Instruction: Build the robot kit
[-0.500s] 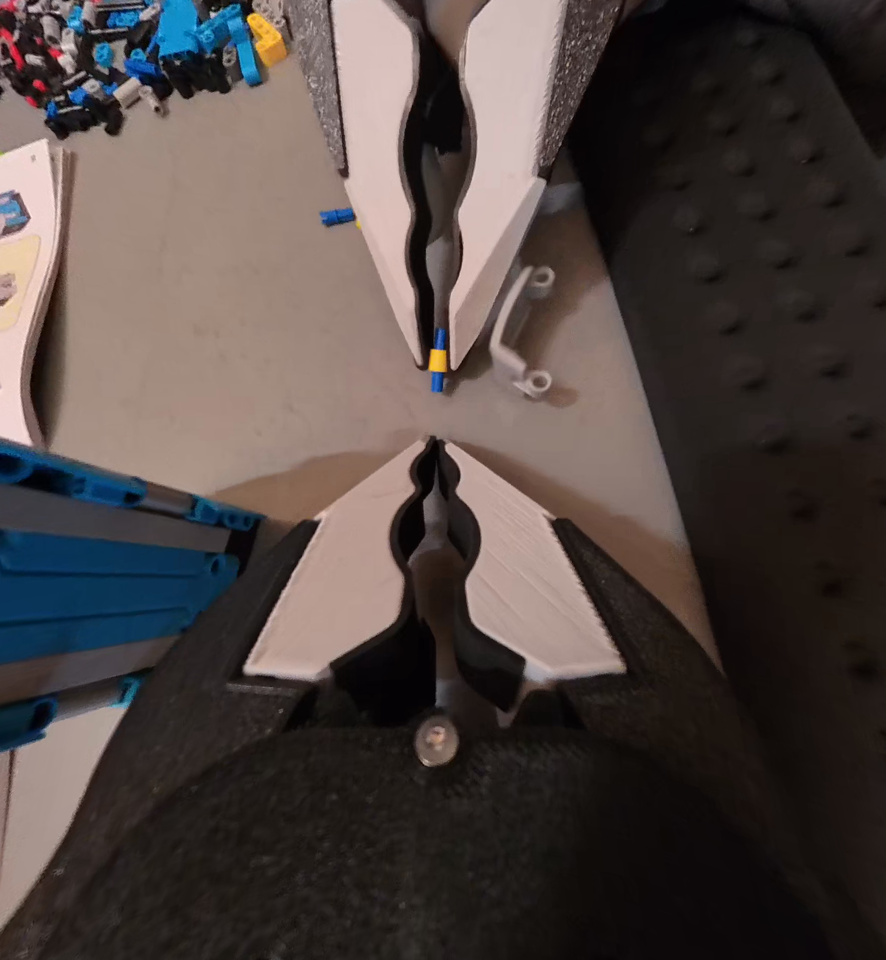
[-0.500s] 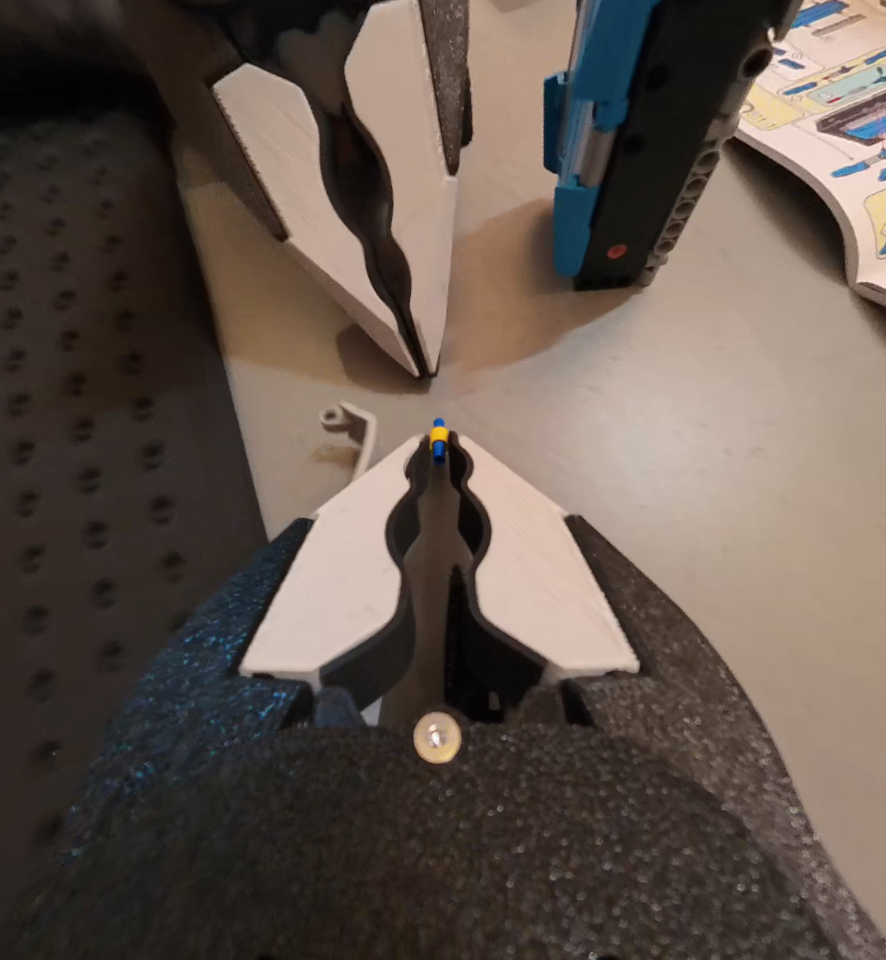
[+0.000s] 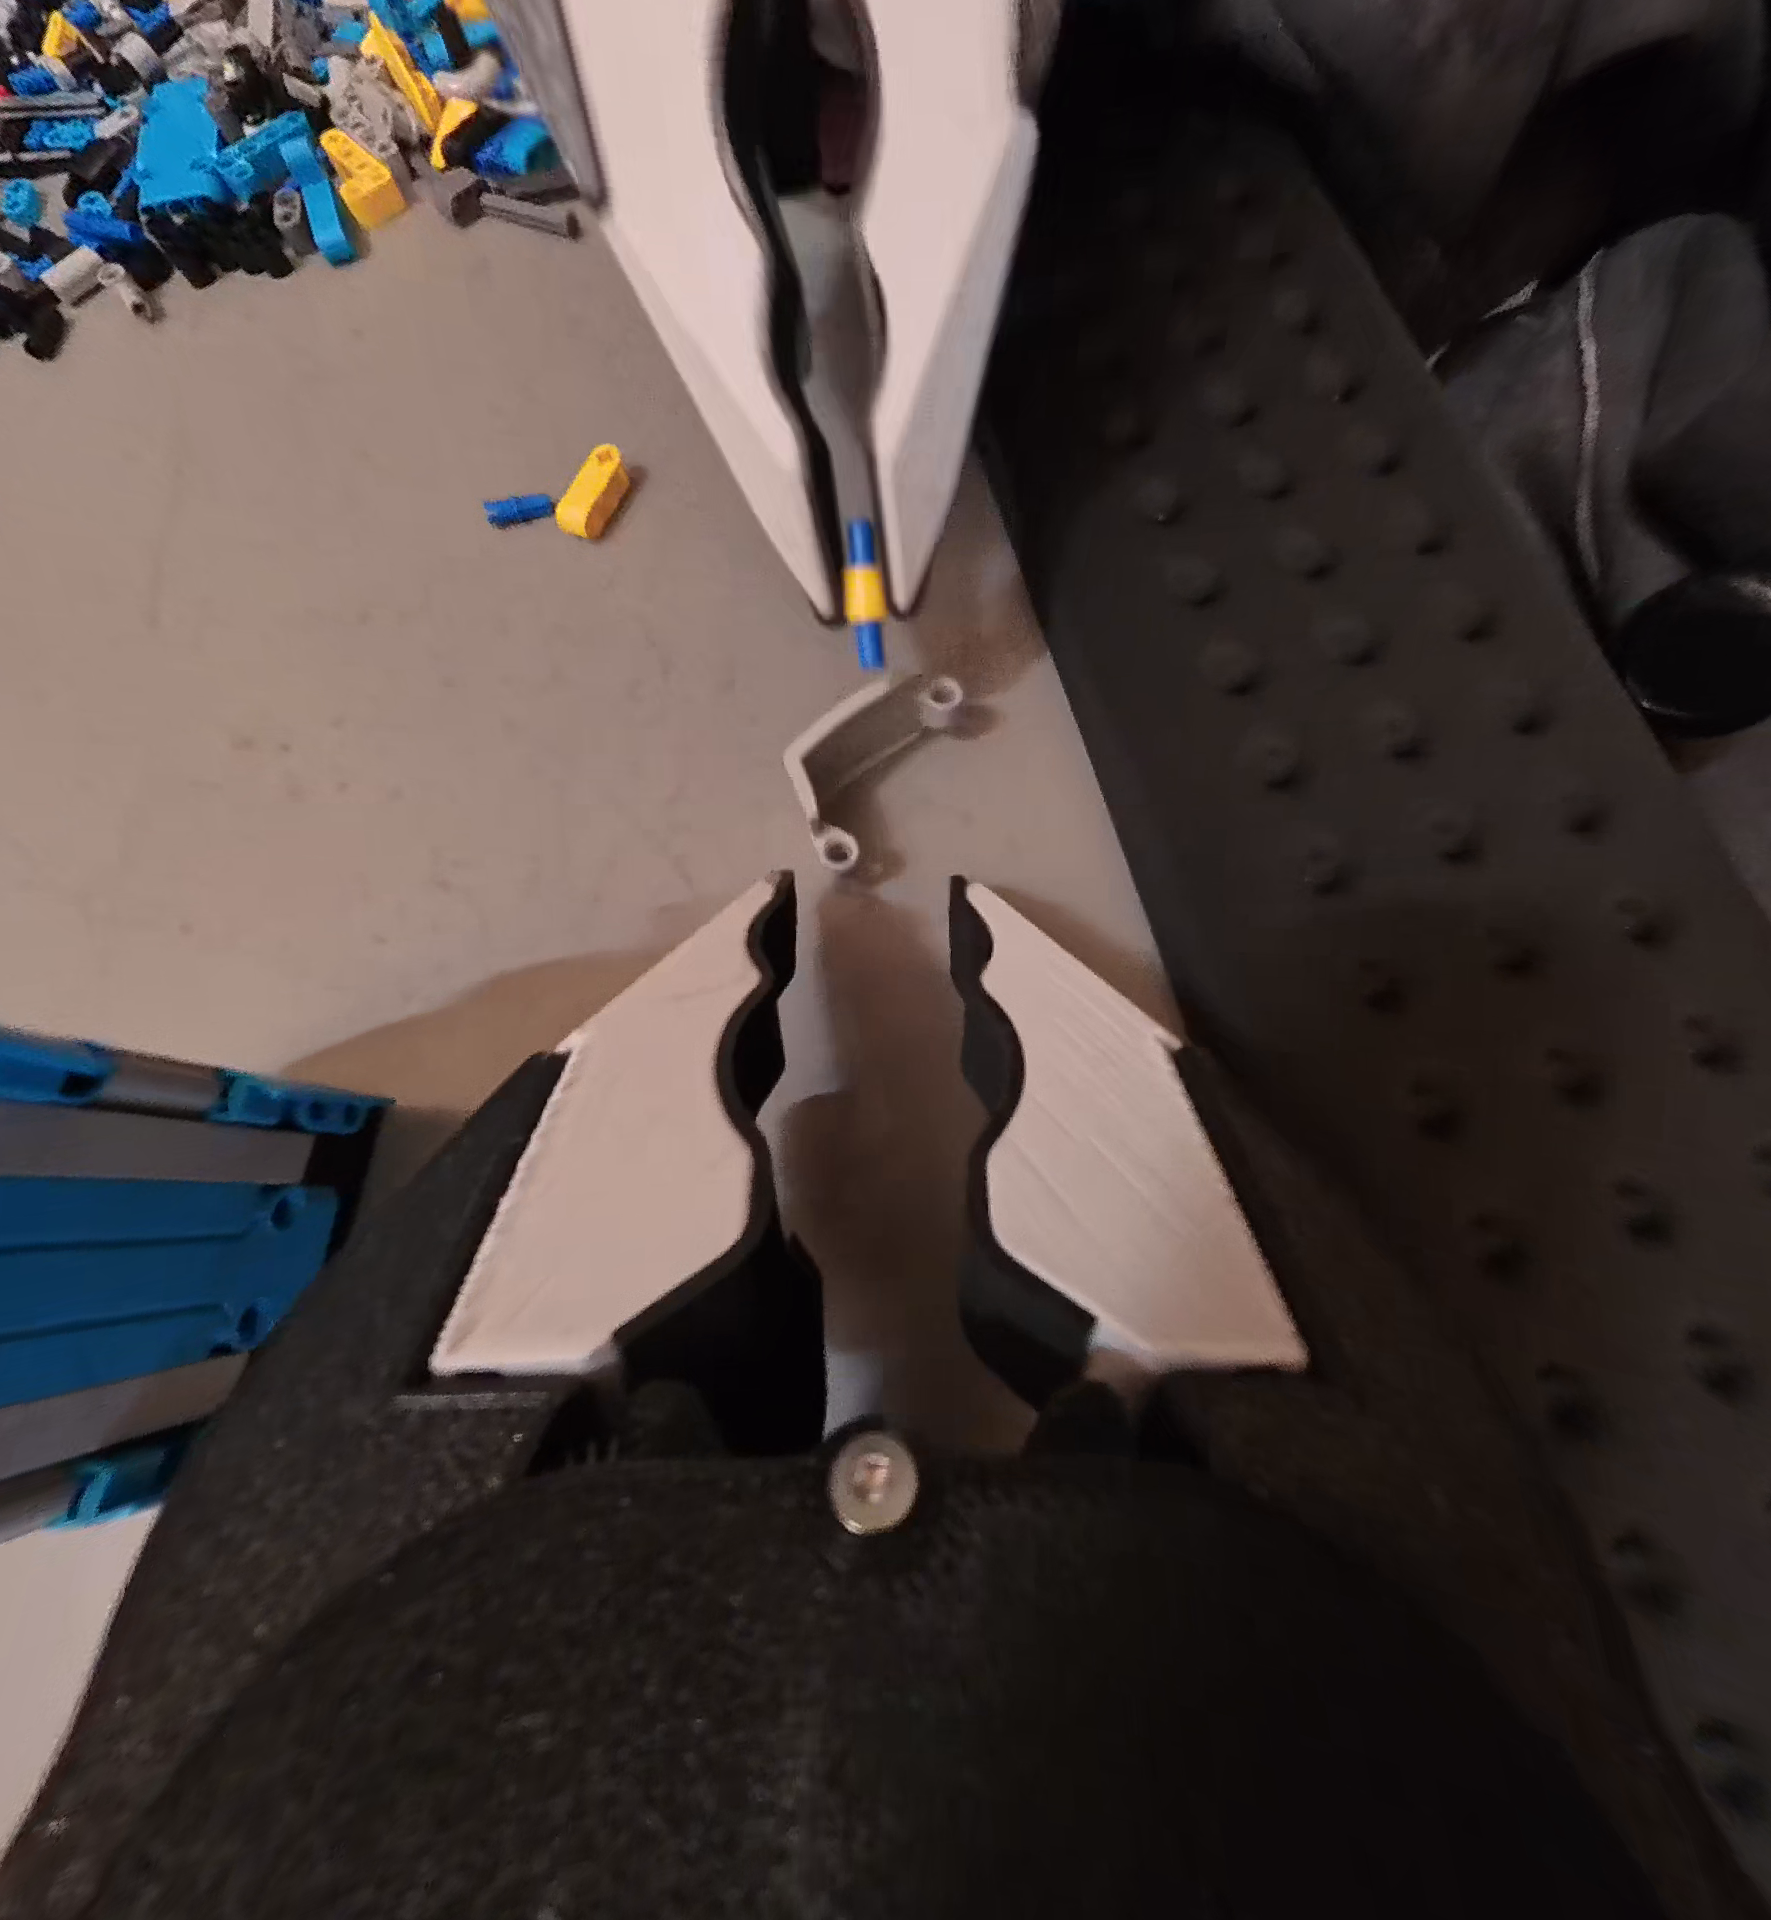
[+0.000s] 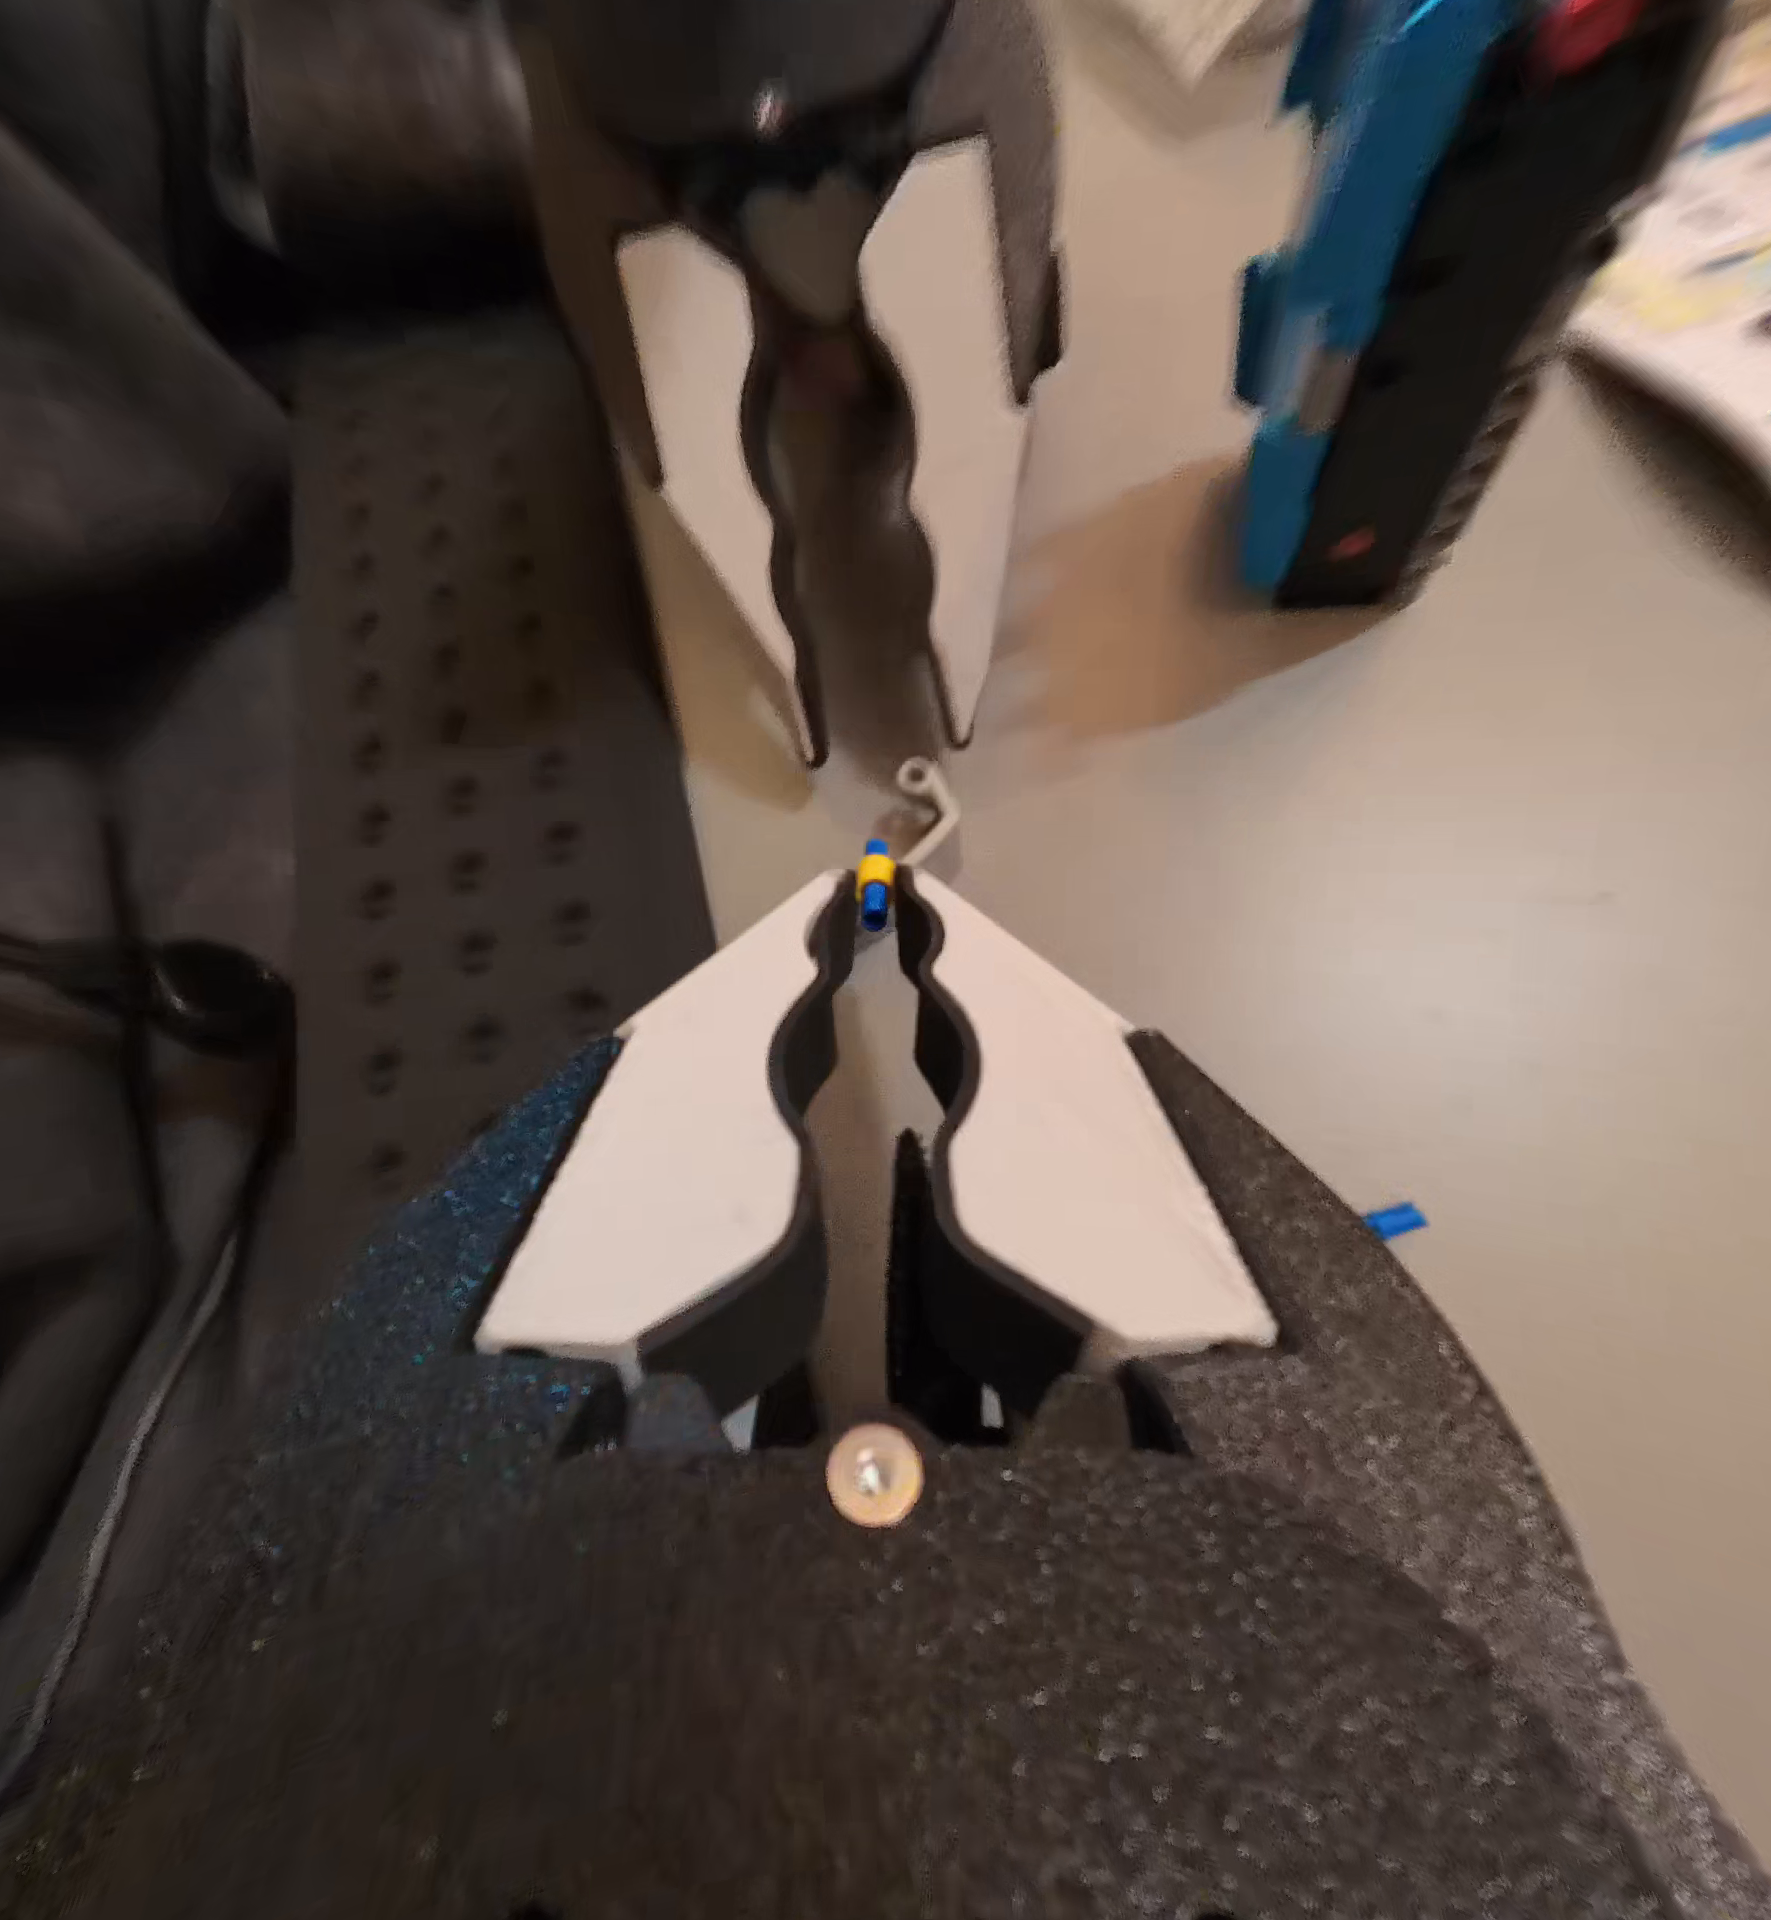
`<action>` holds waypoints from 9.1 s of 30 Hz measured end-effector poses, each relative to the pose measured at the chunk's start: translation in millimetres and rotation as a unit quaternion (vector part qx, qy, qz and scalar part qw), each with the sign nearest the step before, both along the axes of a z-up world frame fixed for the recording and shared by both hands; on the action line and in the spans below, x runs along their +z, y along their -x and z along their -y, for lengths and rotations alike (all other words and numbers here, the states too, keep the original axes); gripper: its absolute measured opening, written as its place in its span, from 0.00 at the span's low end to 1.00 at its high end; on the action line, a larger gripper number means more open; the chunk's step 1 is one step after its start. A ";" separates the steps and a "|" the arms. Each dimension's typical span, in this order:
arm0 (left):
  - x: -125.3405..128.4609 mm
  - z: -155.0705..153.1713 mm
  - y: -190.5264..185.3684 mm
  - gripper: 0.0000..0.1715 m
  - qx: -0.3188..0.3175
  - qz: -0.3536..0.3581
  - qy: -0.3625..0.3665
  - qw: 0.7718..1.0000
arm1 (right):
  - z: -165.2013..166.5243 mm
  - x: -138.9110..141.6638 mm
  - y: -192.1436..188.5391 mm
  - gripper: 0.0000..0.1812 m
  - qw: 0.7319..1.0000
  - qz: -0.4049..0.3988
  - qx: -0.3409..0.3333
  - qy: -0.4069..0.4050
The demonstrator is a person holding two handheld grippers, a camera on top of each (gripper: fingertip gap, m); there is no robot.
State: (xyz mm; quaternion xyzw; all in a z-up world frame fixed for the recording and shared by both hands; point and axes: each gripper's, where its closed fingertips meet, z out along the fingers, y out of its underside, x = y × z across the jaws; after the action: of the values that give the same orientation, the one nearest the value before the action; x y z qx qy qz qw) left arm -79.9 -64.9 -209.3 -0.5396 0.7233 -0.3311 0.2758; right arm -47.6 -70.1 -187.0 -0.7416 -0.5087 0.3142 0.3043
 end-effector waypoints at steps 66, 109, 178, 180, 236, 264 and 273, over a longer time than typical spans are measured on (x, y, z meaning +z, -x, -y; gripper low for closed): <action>4.8 -19.0 24.4 0.18 0.064 -0.017 -0.015 0.998 | -14.9 -9.0 33.9 0.04 0.984 0.056 -0.015 -0.169; -2.7 -43.9 29.1 0.23 0.203 -0.057 -0.022 0.977 | -27.9 -11.4 18.2 0.04 0.995 0.012 -0.035 -0.096; -10.1 -20.0 15.7 0.05 -0.006 -0.046 0.061 0.997 | -10.4 -33.5 59.8 0.04 0.977 0.034 0.190 -0.092; -9.6 -19.9 15.7 0.05 -0.006 -0.041 0.049 0.998 | -10.3 -33.5 59.9 0.04 0.977 0.033 0.190 -0.091; -11.4 -21.9 30.9 0.04 0.014 -0.041 0.039 0.998 | -29.8 -35.0 57.5 0.04 0.997 0.028 0.067 -0.005; -11.3 -20.9 29.2 0.04 0.011 -0.040 0.042 0.998 | -33.3 -33.3 52.3 0.10 0.998 0.025 0.053 0.028; -11.3 -21.0 29.2 0.04 0.012 -0.042 0.046 0.998 | -35.7 -35.0 49.5 0.04 0.997 0.043 0.064 -0.011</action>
State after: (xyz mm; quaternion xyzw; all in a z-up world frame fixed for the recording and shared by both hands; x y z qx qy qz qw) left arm -109.1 -43.9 -220.6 -0.5735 0.7117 -0.3383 0.2240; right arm -97.1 -34.5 -222.0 -0.7167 -0.5715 0.2951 0.2695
